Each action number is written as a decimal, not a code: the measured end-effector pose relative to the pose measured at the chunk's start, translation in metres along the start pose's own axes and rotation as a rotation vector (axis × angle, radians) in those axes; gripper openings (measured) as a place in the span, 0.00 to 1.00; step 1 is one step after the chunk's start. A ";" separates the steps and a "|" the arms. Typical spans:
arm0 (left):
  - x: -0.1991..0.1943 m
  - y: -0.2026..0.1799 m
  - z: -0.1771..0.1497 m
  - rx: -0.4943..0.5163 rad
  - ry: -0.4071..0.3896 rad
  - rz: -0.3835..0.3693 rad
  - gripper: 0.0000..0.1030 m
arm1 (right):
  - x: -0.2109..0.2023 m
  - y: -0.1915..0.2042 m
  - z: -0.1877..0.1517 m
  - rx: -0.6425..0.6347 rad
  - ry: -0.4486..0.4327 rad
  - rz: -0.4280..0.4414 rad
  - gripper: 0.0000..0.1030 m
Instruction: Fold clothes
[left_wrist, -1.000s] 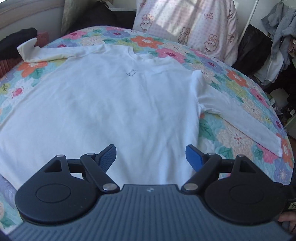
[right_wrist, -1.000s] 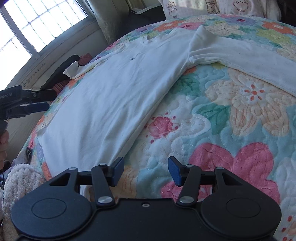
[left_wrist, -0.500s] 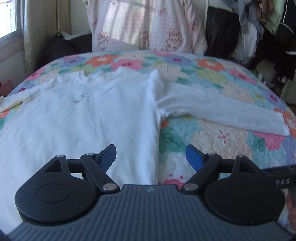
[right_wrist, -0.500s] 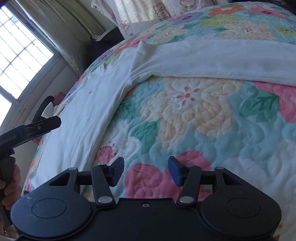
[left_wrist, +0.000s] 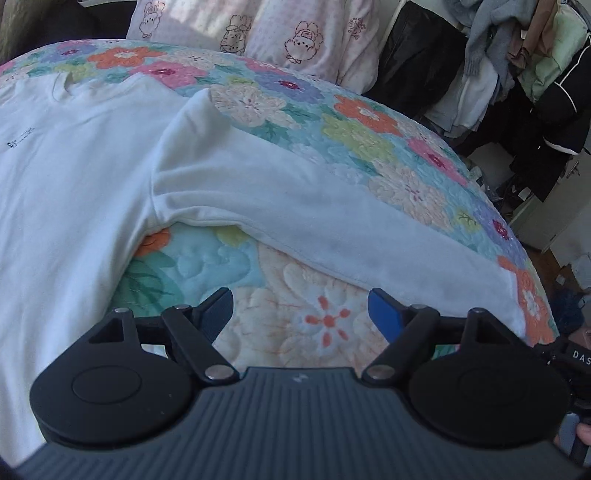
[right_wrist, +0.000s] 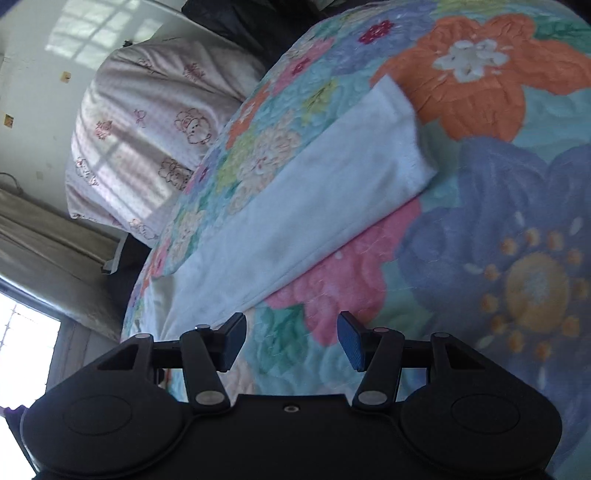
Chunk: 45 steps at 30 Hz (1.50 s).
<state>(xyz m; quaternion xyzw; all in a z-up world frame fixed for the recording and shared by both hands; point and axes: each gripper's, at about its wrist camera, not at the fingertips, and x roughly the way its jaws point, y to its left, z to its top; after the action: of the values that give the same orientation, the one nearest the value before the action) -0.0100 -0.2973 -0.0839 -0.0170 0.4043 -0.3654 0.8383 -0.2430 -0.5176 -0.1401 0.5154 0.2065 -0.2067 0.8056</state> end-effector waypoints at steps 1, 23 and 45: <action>0.005 -0.008 0.000 0.040 0.000 0.018 0.77 | -0.002 -0.004 0.002 -0.004 -0.026 -0.021 0.59; -0.067 -0.008 -0.002 0.280 -0.183 -0.040 0.73 | 0.021 0.076 0.065 -0.199 -0.106 0.178 0.07; -0.121 0.099 0.021 0.009 -0.353 -0.126 0.83 | 0.098 0.333 -0.055 -0.716 0.525 0.521 0.07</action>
<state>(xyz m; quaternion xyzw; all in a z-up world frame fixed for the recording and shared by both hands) 0.0143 -0.1550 -0.0212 -0.1025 0.2476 -0.4104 0.8716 0.0134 -0.3510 0.0335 0.2760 0.3242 0.2210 0.8774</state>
